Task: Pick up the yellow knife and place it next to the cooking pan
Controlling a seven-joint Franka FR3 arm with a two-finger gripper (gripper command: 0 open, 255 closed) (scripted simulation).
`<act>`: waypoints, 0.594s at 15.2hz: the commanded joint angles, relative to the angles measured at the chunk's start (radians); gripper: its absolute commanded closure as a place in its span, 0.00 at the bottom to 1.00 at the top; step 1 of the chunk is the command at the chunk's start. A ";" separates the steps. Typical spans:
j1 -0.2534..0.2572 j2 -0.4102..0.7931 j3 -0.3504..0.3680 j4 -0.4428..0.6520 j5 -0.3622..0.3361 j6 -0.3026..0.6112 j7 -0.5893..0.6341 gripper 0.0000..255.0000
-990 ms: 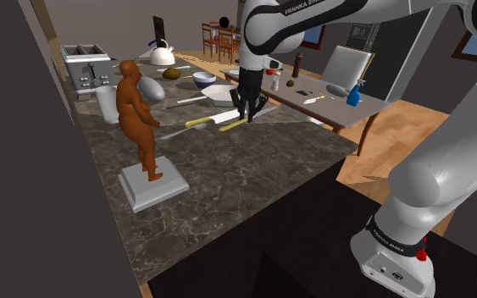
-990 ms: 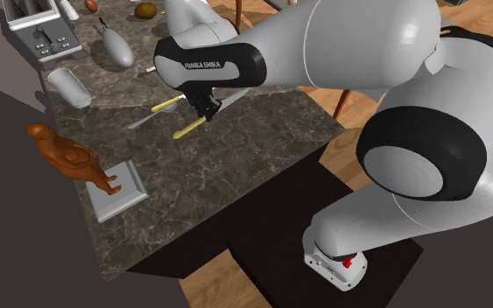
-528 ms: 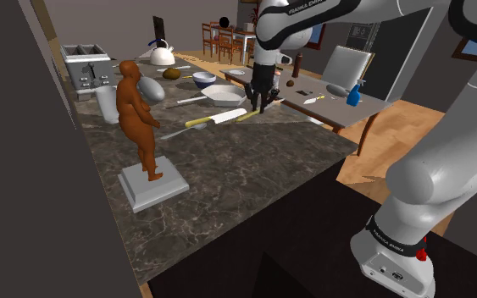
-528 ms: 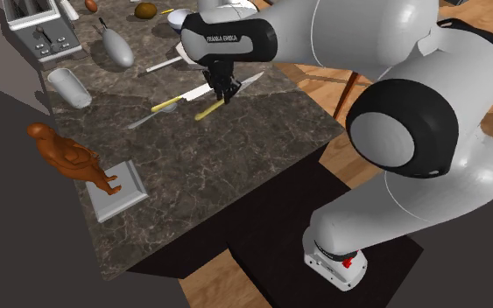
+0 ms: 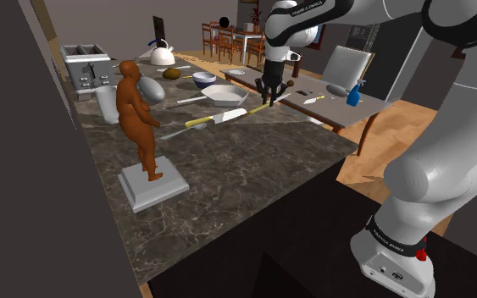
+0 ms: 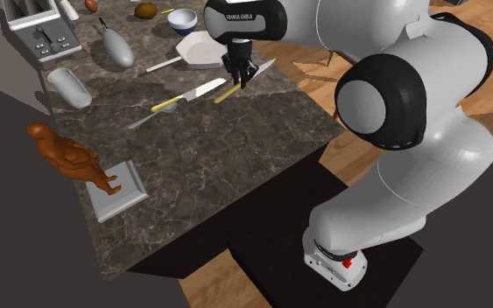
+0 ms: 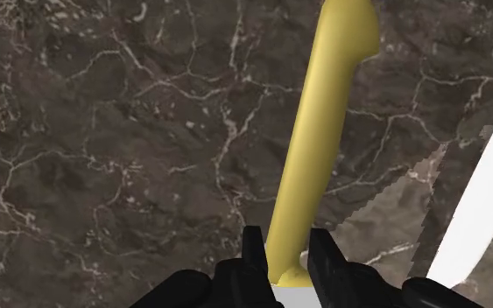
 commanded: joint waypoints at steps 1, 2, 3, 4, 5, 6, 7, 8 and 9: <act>-0.003 0.017 -0.004 -0.001 -0.006 0.017 -0.006 1.00; -0.003 0.021 -0.004 -0.010 -0.008 0.030 -0.005 1.00; -0.002 0.025 -0.004 -0.019 -0.009 0.043 -0.005 1.00; -0.002 0.029 -0.004 -0.028 -0.010 0.055 -0.004 1.00; -0.002 0.034 -0.004 -0.036 -0.012 0.068 -0.004 1.00; -0.001 0.038 -0.004 -0.044 -0.013 0.080 -0.003 1.00; -0.001 0.043 -0.005 -0.052 -0.015 0.093 -0.002 1.00; 0.000 0.048 -0.005 -0.060 -0.017 0.105 -0.001 1.00; 0.000 0.053 -0.005 -0.067 -0.019 0.118 -0.001 1.00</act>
